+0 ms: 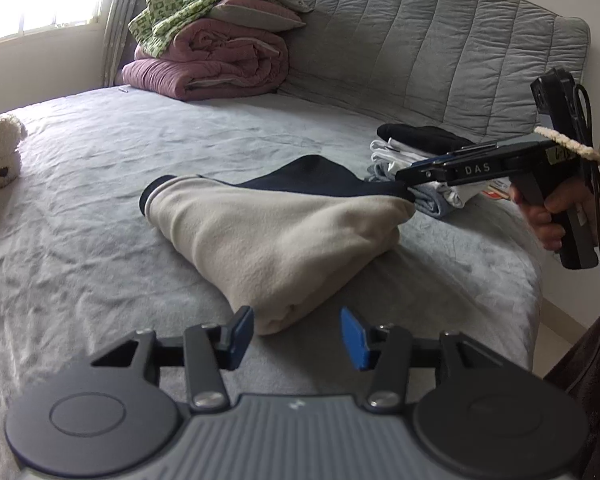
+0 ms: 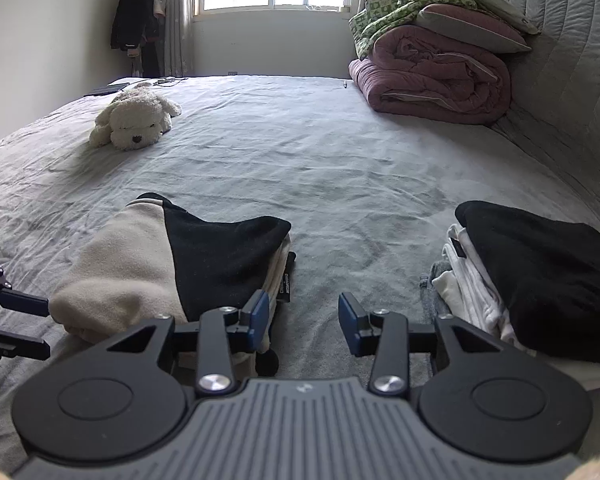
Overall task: Fold clothes
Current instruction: 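Grasp the folded cream and black bundle with both grippers and lift it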
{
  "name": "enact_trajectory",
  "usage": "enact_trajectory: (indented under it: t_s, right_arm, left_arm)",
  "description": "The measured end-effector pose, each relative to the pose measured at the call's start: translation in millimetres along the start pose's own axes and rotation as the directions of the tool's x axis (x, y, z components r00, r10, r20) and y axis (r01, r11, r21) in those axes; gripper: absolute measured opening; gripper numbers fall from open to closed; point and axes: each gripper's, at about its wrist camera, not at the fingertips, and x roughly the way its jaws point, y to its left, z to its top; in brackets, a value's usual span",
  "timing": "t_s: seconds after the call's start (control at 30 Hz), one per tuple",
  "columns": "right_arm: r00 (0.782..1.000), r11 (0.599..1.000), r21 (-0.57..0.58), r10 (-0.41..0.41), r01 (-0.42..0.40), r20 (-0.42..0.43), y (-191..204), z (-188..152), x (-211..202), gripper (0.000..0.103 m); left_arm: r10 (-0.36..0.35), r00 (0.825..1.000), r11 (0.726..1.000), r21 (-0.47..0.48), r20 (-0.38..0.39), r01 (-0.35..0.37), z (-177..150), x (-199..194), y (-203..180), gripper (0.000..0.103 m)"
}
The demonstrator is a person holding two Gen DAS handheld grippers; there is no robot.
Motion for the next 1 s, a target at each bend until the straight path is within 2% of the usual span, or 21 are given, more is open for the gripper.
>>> enact_trajectory:
  t_s: [0.1,0.17,0.3,0.37,0.53,0.67,0.73,0.83,0.93,1.0]
  right_arm:
    - [1.0,0.999,0.035,0.001,-0.001,-0.015,-1,5,3,0.047]
    - [1.0,0.998,0.061,0.006,-0.004,-0.024,-1,7,4,0.051]
    - [0.998,0.993,0.12,0.014,-0.006,-0.061,-3,11,11,0.054]
    - [0.996,0.987,0.163,0.016,-0.002,-0.087,-5,13,14,0.056]
    - [0.986,0.941,0.338,0.073,-0.019,-0.148,-23,13,22,0.063]
    - [0.977,0.885,0.465,0.123,-0.029,-0.173,-33,13,28,0.065]
    - [0.973,0.858,0.514,0.139,-0.026,-0.182,-36,13,32,0.07]
    - [0.967,0.825,0.565,0.17,-0.033,-0.192,-36,14,37,0.071]
    - [0.96,0.803,0.593,0.213,-0.064,-0.184,-34,17,41,0.079]
    - [0.952,0.784,0.614,0.248,-0.088,-0.18,-32,18,44,0.079]
  left_arm:
    - [0.011,0.999,0.999,-0.031,-0.048,-0.012,-2,3,5,0.052]
    - [0.008,0.998,0.998,-0.056,-0.063,-0.011,-1,2,8,0.059]
    - [-0.003,0.997,0.993,-0.12,-0.074,-0.006,6,1,19,0.062]
    - [-0.01,0.997,0.987,-0.162,-0.077,-0.002,10,1,25,0.077]
    - [-0.035,0.995,0.955,-0.295,-0.088,0.008,17,3,43,0.089]
    - [-0.068,0.99,0.907,-0.421,-0.123,0.01,20,13,59,0.091]
    - [-0.084,0.988,0.876,-0.482,-0.131,0.011,21,19,67,0.092]
    - [-0.111,0.986,0.821,-0.57,-0.123,0.021,23,26,76,0.092]
    - [-0.156,0.982,0.764,-0.643,-0.103,0.054,24,29,83,0.092]
    - [-0.187,0.979,0.723,-0.686,-0.084,0.079,24,31,88,0.092]
